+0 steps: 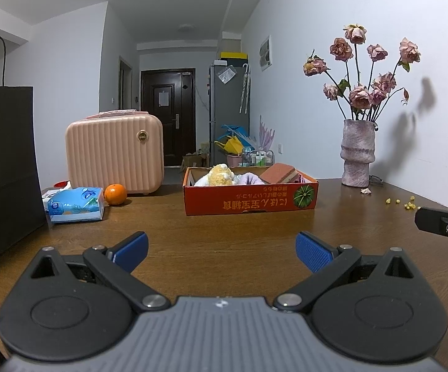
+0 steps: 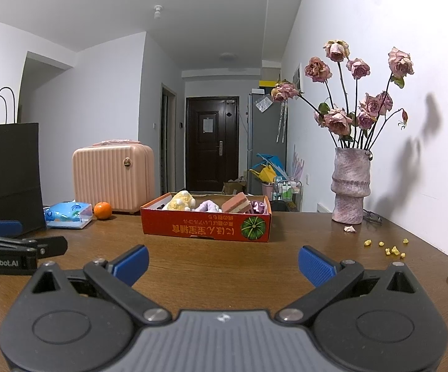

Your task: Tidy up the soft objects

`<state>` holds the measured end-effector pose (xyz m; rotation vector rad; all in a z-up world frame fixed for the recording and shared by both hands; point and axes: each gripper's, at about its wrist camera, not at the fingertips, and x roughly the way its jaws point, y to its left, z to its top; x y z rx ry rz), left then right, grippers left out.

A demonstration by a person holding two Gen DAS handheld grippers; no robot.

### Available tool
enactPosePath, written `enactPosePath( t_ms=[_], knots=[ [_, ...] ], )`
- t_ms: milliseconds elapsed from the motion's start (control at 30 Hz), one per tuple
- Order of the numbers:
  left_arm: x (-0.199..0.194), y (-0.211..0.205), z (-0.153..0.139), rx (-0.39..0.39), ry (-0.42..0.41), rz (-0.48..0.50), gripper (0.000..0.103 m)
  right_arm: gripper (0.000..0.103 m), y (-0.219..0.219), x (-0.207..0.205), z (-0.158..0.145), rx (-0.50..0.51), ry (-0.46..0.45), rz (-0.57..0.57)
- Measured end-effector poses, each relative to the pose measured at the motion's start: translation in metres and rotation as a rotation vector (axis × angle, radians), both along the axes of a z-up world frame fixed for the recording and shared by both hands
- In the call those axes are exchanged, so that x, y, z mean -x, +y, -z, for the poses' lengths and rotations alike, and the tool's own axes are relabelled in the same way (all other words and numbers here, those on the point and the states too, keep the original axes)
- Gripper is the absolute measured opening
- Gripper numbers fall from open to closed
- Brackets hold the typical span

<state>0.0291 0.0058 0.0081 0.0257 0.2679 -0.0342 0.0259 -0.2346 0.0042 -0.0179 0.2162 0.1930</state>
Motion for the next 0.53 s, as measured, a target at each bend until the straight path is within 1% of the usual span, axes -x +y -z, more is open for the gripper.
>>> enactPosePath(
  t_ms=[533],
  knots=[
    [-0.0026, 0.0006, 0.0044, 0.008, 0.003, 0.015, 0.103, 0.103, 0.0009, -0.0036, 0.0026, 0.004, 0.007, -0.003]
  ],
)
